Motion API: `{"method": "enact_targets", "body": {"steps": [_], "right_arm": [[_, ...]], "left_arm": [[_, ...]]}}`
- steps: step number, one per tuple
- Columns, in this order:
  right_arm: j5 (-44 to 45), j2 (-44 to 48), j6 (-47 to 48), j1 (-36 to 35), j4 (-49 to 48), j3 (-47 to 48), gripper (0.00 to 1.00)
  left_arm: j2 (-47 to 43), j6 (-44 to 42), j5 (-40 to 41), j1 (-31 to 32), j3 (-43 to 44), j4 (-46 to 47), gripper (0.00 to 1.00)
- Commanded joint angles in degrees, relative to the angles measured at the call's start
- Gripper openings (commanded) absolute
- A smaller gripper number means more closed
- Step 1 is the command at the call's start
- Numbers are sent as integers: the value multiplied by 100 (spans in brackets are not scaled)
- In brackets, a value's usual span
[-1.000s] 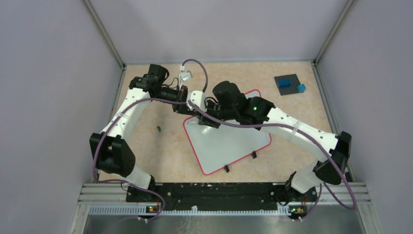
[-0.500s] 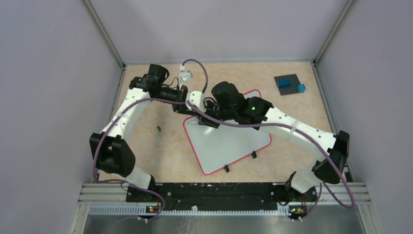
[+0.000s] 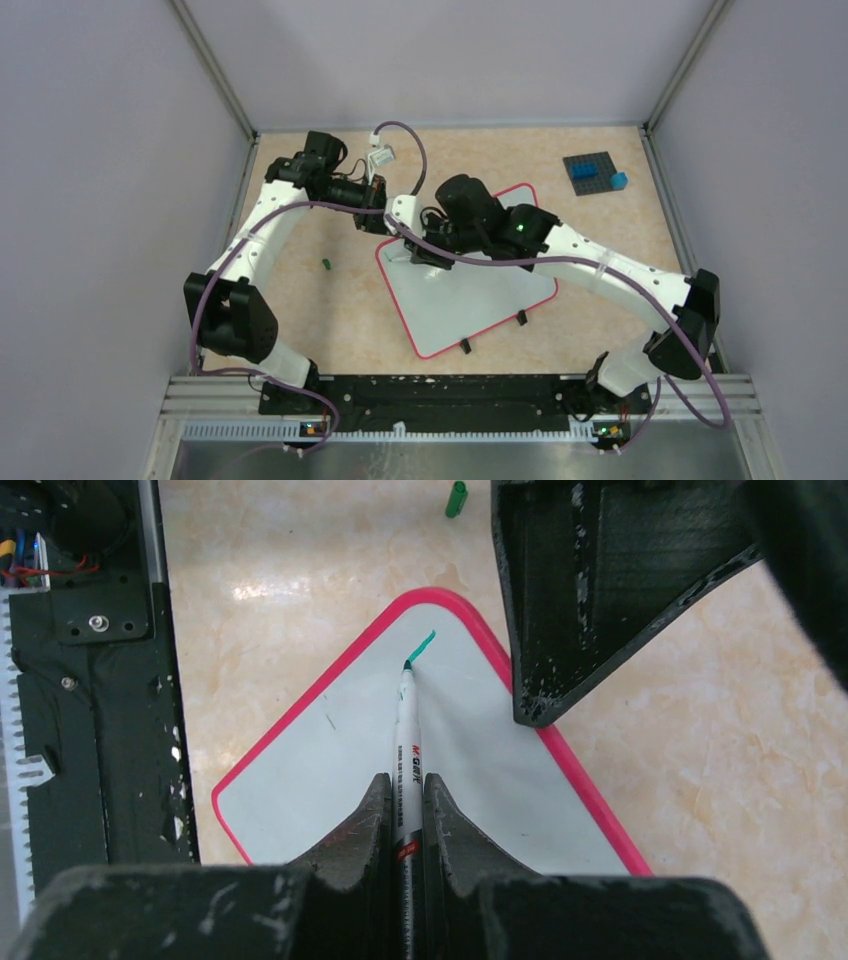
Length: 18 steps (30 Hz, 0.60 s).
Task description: Write a sentence on the whiteboard
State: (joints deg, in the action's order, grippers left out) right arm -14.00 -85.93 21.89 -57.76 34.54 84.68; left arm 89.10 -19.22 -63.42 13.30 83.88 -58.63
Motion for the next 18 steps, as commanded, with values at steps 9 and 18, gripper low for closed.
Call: {"method": "enact_targets", "body": {"steps": [9, 18], "right_arm": [[-233, 377, -105, -61, -91, -415, 0], [-257, 369, -88, -78, -97, -380, 0]], "left_arm": [[-7, -73, -102, 147, -11, 58, 0], [11, -73, -96, 147, 4, 62, 0]]}}
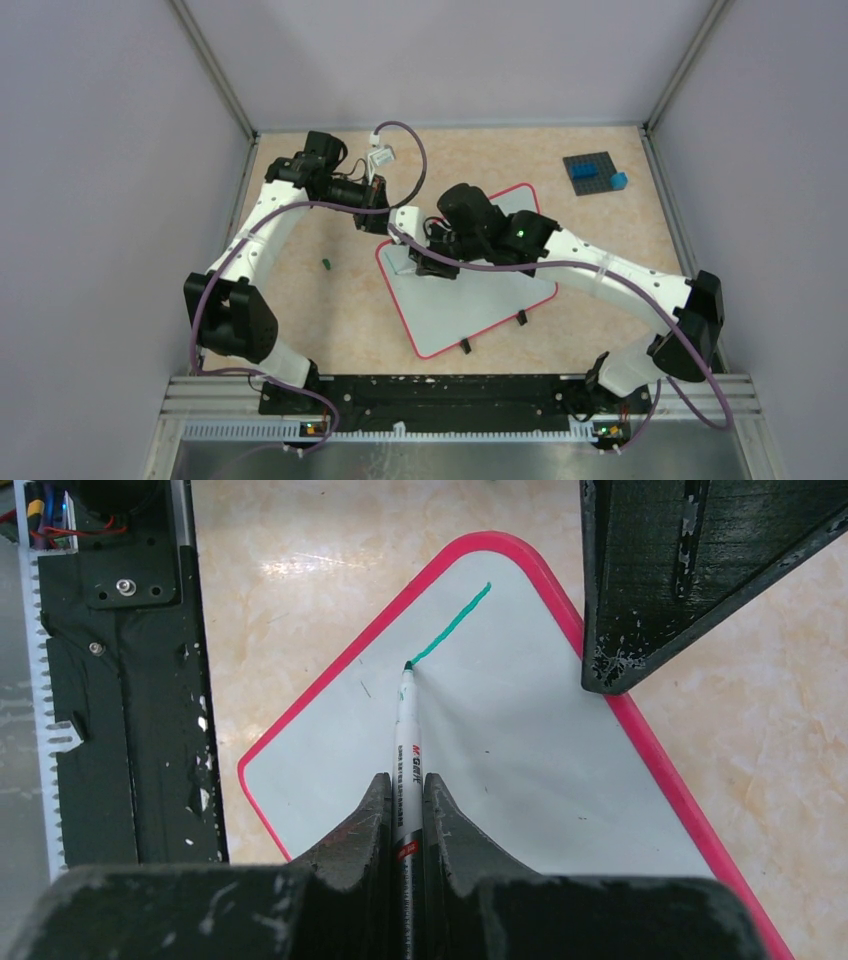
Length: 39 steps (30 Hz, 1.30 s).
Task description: Write a sentence on the whiteboard
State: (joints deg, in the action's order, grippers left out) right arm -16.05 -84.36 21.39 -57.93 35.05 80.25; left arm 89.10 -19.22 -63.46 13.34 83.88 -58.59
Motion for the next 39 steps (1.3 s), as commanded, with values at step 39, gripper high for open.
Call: {"method": "enact_targets", "body": {"steps": [39], "right_arm": [[148, 693, -111, 105, 2, 111, 0]], "left_arm": [[-83, -37, -59, 151, -19, 71, 0]]}}
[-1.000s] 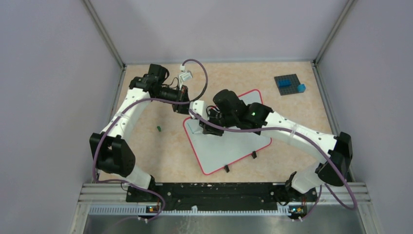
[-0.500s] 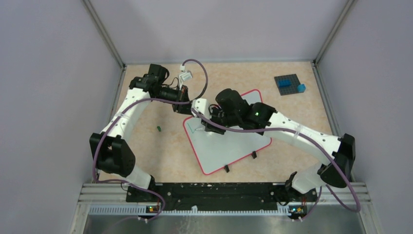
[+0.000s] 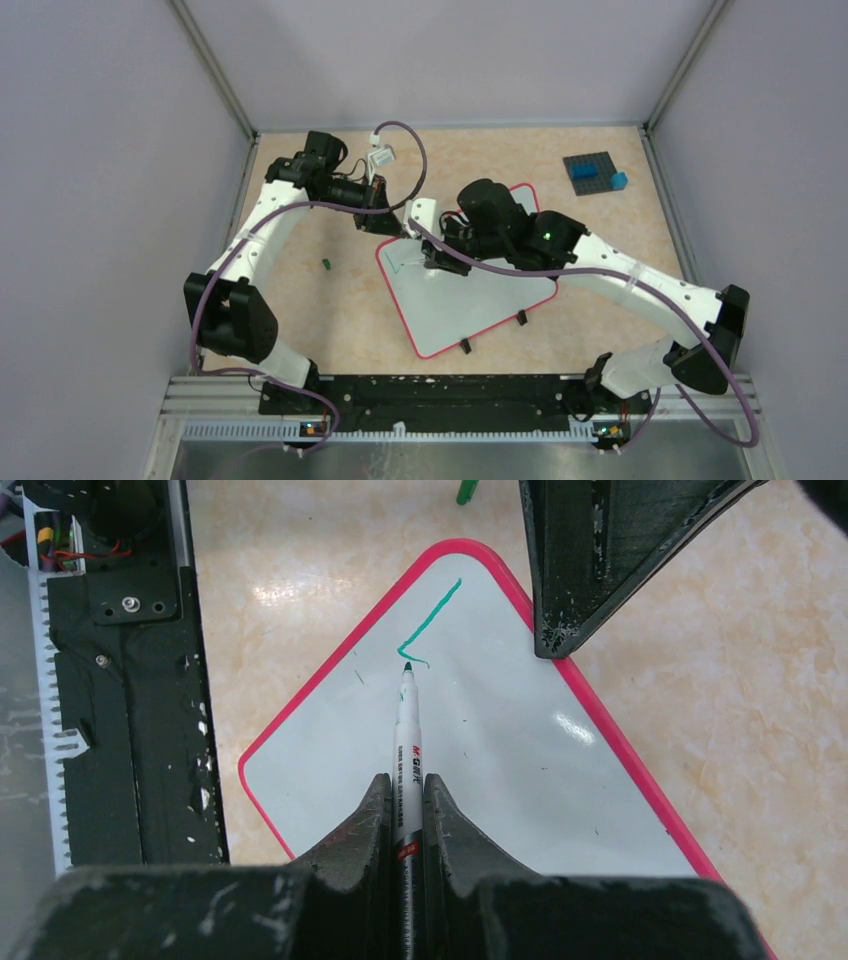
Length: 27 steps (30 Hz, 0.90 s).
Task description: Write a sentence on the whiteboard
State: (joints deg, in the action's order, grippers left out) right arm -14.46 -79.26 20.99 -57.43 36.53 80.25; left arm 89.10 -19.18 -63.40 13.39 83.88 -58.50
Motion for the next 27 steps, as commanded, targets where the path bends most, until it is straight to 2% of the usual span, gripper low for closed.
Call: {"method": "enact_targets", "body": {"steps": [1, 11, 27], "right_arm": [[22, 166, -85, 53, -173, 92, 0], [421, -47, -191, 62, -367, 111, 0], [538, -323, -193, 60, -393, 243, 0]], "left_arm": [[-78, -40, -64, 147, -15, 62, 0], [-158, -24, -75, 147, -55, 91, 0], [-156, -24, -87, 147, -53, 106, 0]]}}
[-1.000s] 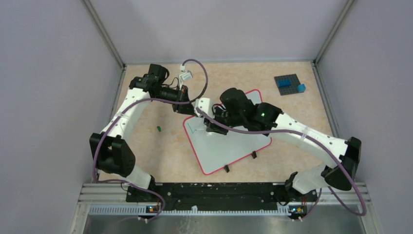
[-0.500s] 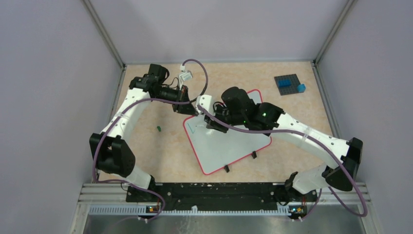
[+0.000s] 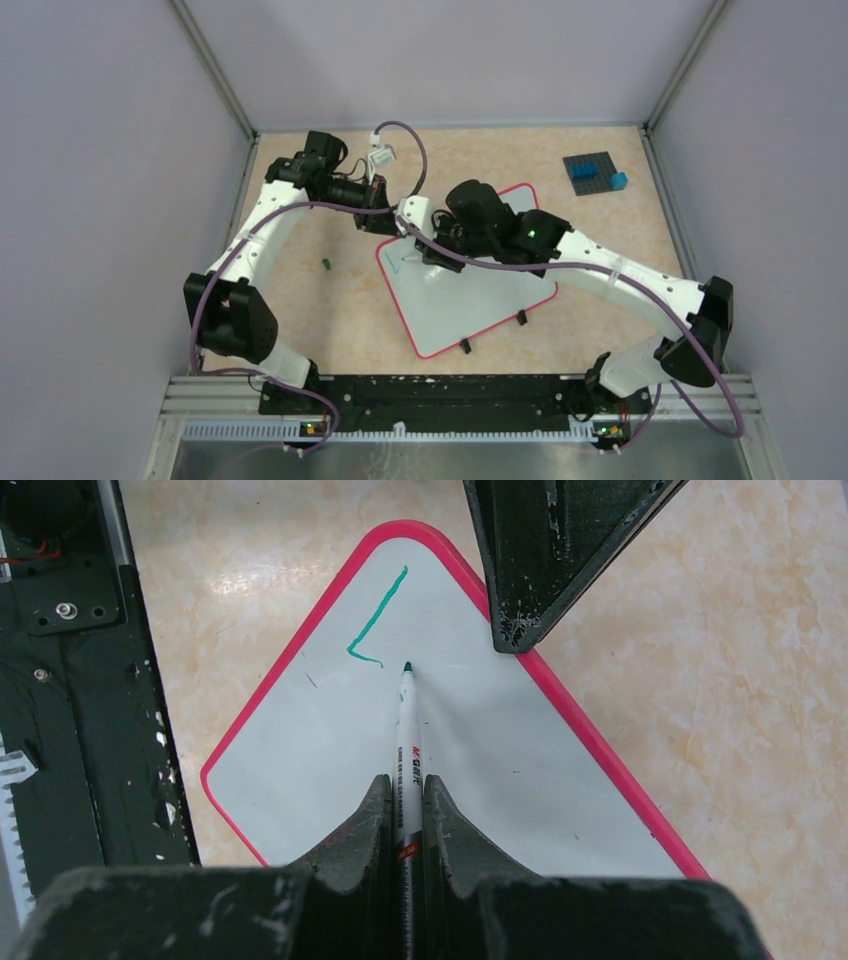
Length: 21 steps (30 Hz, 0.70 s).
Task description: Write a sentence on the whiteboard
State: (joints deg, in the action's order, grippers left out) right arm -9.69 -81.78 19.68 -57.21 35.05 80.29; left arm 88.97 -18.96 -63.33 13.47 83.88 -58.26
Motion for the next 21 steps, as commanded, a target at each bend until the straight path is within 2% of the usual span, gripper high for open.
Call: {"method": "enact_targets", "body": {"steps": [1, 21], "right_arm": [[46, -85, -61, 38, -245, 241, 0], [-59, 168, 47, 40, 1, -206, 0]], "left_arm": [[-145, -46, -92, 138, -55, 86, 0], [-134, -49, -62, 138, -55, 84, 0]]}}
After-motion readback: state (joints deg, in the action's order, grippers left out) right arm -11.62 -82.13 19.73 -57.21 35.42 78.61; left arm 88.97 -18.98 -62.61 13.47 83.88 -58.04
